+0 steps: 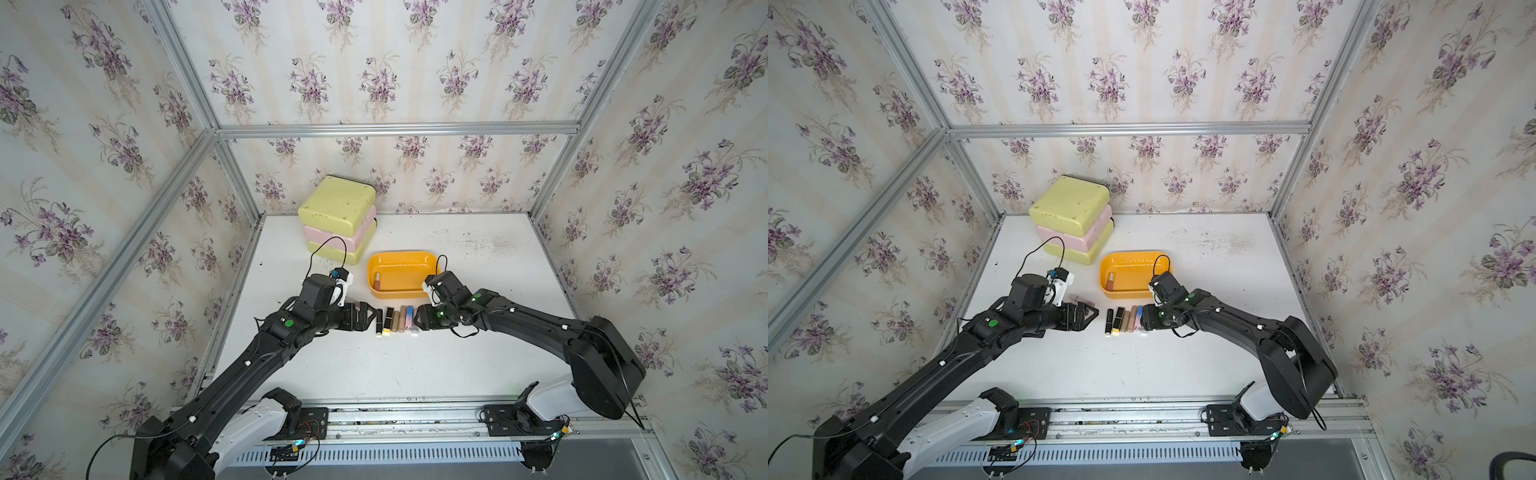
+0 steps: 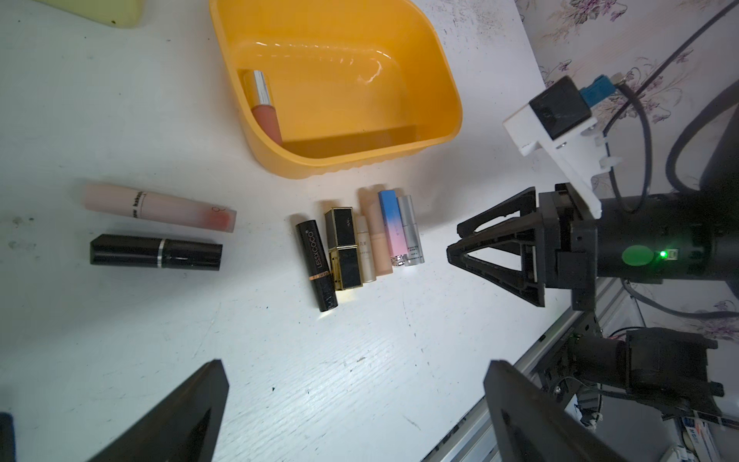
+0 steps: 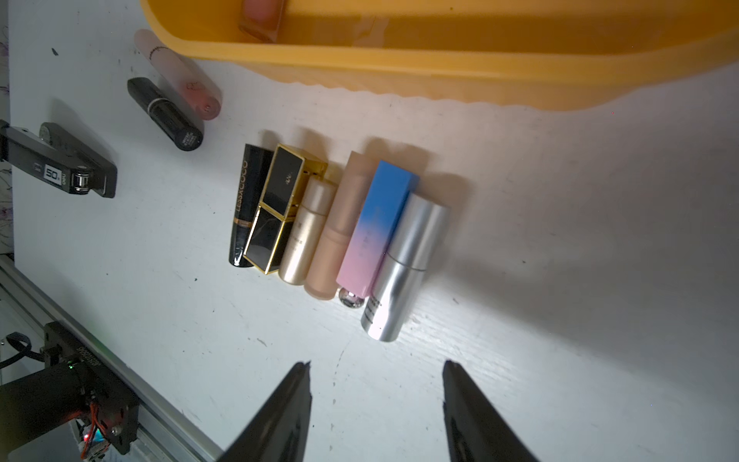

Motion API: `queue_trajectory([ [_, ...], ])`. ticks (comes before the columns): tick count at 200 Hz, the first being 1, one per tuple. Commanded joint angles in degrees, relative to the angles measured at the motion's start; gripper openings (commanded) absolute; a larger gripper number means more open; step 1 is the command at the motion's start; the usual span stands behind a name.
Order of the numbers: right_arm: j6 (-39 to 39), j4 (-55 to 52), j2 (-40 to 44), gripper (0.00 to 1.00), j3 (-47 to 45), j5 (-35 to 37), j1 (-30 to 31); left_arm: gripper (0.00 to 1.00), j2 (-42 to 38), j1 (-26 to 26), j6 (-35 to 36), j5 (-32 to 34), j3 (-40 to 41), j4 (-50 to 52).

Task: Put the lipstick into the storage box
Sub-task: Pick up the lipstick at the center of the board.

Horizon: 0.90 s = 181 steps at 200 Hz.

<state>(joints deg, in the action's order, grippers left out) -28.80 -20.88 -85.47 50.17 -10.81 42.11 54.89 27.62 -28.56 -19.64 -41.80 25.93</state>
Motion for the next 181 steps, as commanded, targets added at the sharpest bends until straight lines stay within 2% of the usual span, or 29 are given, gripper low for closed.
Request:
queue_trajectory([
  [1, -1.02, 0.25, -1.11, 0.52, -0.09, 2.63, 0.49, 1.0, -2.67, -0.11, -0.98, 1.99, 1.83, -0.82],
  [51, -1.26, 1.01, -4.6, 0.5, 1.05, 3.72, 1.55, 1.0, -5.2, -0.45, 0.67, 3.73, 2.69, 3.16],
  [121, -1.41, 0.2, -8.16, 0.46, 3.57, 5.4, 2.67, 1.0, -2.52, -1.43, 1.97, 1.05, 2.6, 2.01],
  [181, -1.34, -1.04, -9.47, 0.41, 4.21, 7.64, 3.66, 1.0, -3.52, -2.5, 2.36, 0.41, 3.3, 2.28],
])
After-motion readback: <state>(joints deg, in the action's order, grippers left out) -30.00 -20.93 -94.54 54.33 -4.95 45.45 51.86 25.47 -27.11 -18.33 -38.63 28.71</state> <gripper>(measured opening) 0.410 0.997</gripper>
